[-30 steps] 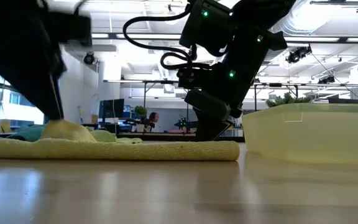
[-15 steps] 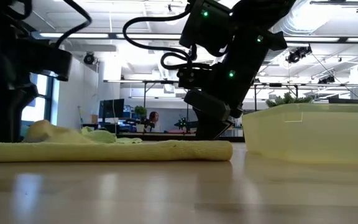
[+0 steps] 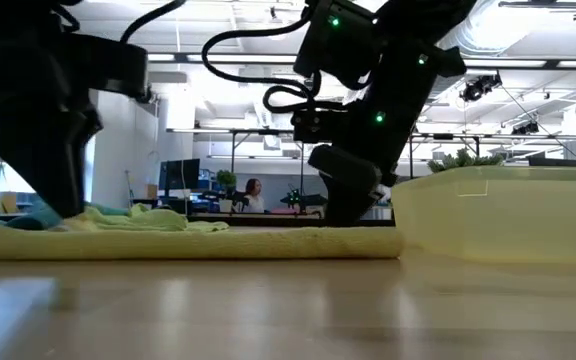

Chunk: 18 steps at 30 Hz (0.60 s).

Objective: Roll microfiber towels into tight, uniform cylinder then place into a basket
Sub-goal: Fold the yellow microfiber towel

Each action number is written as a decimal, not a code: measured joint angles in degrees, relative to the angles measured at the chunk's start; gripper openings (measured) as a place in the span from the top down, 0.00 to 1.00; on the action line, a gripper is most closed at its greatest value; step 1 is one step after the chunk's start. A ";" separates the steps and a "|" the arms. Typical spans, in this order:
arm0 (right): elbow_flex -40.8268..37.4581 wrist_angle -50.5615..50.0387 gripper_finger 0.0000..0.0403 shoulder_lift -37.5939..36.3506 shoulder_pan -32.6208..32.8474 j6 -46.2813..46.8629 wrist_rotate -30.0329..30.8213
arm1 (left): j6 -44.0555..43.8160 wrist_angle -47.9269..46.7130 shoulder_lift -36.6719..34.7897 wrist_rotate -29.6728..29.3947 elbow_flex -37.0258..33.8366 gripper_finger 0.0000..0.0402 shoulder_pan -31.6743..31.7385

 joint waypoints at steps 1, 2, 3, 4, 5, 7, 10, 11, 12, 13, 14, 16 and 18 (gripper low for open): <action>0.28 0.10 0.84 -0.26 0.31 0.02 -0.18 | 0.77 -0.27 0.00 -0.61 -0.09 0.73 0.58; 0.43 0.69 0.84 -0.68 0.72 0.05 -0.64 | 1.42 -1.05 0.00 -0.89 -0.10 0.73 1.22; 0.51 0.75 0.84 -1.04 1.21 0.34 -1.55 | 1.85 -1.77 0.00 -1.23 -0.10 0.73 1.89; 0.57 0.82 0.84 -1.15 1.78 0.72 -2.69 | 2.40 -2.60 0.00 -1.83 -0.10 0.73 2.59; 0.57 0.78 0.84 -1.07 2.36 1.49 -3.87 | 2.75 -3.32 0.00 -2.78 -0.10 0.73 3.22; 0.54 0.38 0.84 -0.98 3.75 3.28 -4.75 | 3.01 -3.82 0.00 -4.94 -0.12 0.73 4.56; 0.57 0.84 0.84 -1.05 6.04 5.75 -4.55 | 4.43 -4.54 0.00 -5.51 -0.12 0.73 6.62; 0.57 0.78 0.84 -1.05 6.76 6.40 -4.54 | 5.23 -4.31 0.19 -5.05 -0.11 0.73 7.21; 0.57 0.75 0.84 -1.05 7.50 7.07 -4.54 | 5.91 -4.01 0.60 -4.66 -0.10 0.73 7.76; 0.59 0.74 0.84 -1.05 8.22 7.83 -4.50 | 6.29 -3.99 1.10 -4.26 -0.11 0.73 8.25; 0.59 0.61 0.84 -1.07 8.86 8.32 -4.45 | 6.71 -4.26 1.48 -4.00 -0.12 0.73 8.56; 0.61 0.62 0.84 -1.07 9.90 8.92 -4.25 | 7.88 -4.01 2.18 -3.62 -0.12 0.73 9.03; 0.61 0.62 0.84 -1.07 10.56 9.13 -3.63 | 8.09 -4.09 3.10 -2.92 -0.12 0.73 9.28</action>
